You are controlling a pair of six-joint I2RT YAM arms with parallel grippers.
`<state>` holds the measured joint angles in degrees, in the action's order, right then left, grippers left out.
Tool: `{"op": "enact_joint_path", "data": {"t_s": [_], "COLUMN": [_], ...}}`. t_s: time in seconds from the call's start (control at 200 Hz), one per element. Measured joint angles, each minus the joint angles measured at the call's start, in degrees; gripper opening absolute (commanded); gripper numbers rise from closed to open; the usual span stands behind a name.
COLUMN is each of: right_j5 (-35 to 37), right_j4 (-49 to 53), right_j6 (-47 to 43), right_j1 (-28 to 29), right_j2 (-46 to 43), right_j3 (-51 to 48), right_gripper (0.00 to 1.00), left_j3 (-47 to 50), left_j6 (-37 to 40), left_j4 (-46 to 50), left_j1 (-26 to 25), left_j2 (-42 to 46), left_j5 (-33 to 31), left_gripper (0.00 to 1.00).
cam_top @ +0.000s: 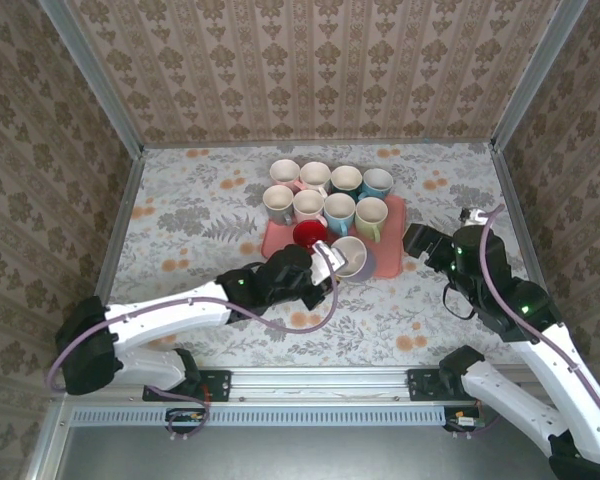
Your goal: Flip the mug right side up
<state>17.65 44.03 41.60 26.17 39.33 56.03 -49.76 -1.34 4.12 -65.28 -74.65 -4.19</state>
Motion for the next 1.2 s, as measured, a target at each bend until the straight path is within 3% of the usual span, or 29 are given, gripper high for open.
{"op": "enact_joint_path", "data": {"t_s": [0.23,0.47,1.2], "right_j5": [-0.04,-0.5,-1.57], "right_j4": [-0.07,-0.13,-1.84], "right_j6": [-1.62,-2.56,-6.56], "right_j1": [-0.07,-0.04,-0.07], "right_j2": [-0.39,-0.57,-2.58], "right_j3": [-1.36,-2.69,-3.19], "right_gripper": [0.99,0.99,0.99], "left_j3": [-9.14,-18.47,-22.91], "left_j6": [0.79,-0.17,-2.95], "left_j4": [2.97,7.17,12.83], "left_j1": [0.28,2.49,5.07], "left_j2": [-10.67,-19.82,-31.61], "left_j5": [-5.35,-6.16,-7.19], "left_gripper": [0.0,0.0,0.0]}}
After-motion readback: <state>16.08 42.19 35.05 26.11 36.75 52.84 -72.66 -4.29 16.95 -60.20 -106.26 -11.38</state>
